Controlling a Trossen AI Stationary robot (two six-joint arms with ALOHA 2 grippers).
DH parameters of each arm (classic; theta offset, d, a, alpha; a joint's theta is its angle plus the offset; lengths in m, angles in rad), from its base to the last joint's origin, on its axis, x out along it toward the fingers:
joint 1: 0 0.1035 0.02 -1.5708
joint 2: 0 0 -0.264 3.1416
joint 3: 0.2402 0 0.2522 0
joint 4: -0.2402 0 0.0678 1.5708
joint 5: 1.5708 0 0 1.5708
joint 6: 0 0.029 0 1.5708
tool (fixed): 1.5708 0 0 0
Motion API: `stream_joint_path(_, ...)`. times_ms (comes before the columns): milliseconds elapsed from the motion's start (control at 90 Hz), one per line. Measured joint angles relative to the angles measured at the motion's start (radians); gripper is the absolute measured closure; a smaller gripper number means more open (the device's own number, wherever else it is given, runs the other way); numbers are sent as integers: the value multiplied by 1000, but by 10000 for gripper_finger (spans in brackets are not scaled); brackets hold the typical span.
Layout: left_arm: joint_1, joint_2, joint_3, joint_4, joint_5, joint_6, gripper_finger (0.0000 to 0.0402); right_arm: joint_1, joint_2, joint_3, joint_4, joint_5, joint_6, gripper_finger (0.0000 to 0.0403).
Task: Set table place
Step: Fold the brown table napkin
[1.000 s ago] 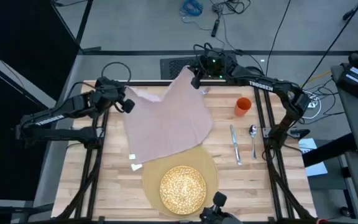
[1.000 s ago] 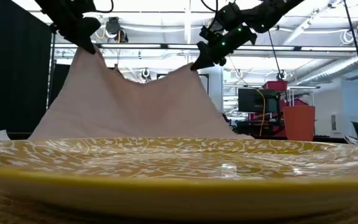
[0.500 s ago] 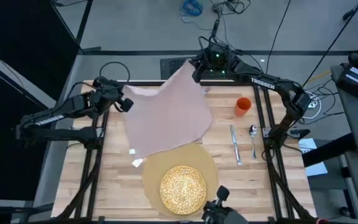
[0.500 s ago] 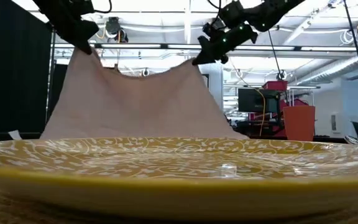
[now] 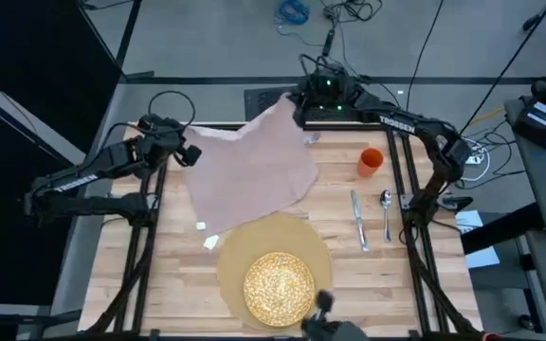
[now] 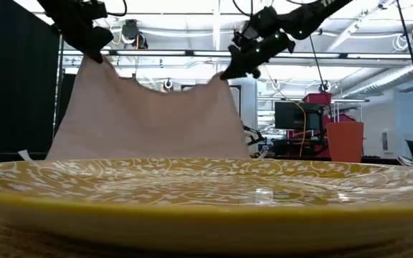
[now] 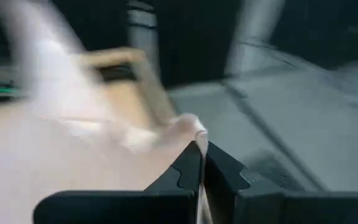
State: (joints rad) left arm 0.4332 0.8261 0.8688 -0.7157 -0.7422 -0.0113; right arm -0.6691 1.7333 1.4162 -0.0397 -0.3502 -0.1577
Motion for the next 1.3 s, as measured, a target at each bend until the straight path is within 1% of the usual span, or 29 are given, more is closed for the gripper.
stream_joint_path(67,-1,0,0,6,1,-1,402,26,0,0,-9,125,-4,403)
stream_joint_path(100,0,0,0,6,10,-2,402,28,0,0,-25,153,-17,403)
stream_joint_path(133,0,0,0,8,42,-4,402,21,1,0,-41,146,-22,403)
stream_joint_path(156,0,0,0,11,76,-1,402,17,0,0,-49,123,-22,403)
stream_joint_path(211,0,0,0,15,200,-2,402,13,-7,0,-68,60,-9,403)
stream_joint_path(256,0,0,0,20,306,-13,402,26,-24,0,-82,31,6,403)
stream_joint_path(300,-2,0,2,25,389,-31,402,46,-49,0,-107,14,12,403)
stream_joint_path(367,-15,0,9,26,485,-58,402,77,-97,0,-181,8,3,403)
stream_joint_path(444,-50,-3,17,28,577,-87,402,129,-162,0,-296,89,-26,403)
stream_joint_path(522,-109,-12,19,27,653,-116,402,216,-236,0,-380,187,-41,403)
stream_joint_path(600,-190,-14,24,33,703,-152,402,316,-304,0,-451,260,-34,403)
stream_joint_path(678,-299,-19,27,67,742,-191,402,422,-366,0,-509,377,-9,403)
stream_joint_path(744,-407,-34,45,114,754,-217,402,520,-420,0,-525,488,14,403)
stream_joint_path(800,-490,-44,85,149,750,-227,402,604,-465,0,-523,550,21,403)
stream_joint_path(911,-640,-46,170,156,673,-235,402,739,-538,4,-500,664,19,403)
stream_joint_path(1000,-738,-45,230,156,617,-221,402,826,-562,42,-501,759,9,403)
stream_joint_path(1067,-790,-44,269,153,575,-218,402,885,-563,82,-514,818,-29,403)
stream_joint_path(1144,-826,-44,312,146,544,-205,402,927,-556,139,-517,861,-83,403)
stream_joint_path(1233,-847,-43,356,139,528,-183,402,946,-538,218,-528,914,-141,403)
stream_joint_path(1300,-848,-43,391,112,498,-162,402,933,-521,272,-562,937,-158,403)
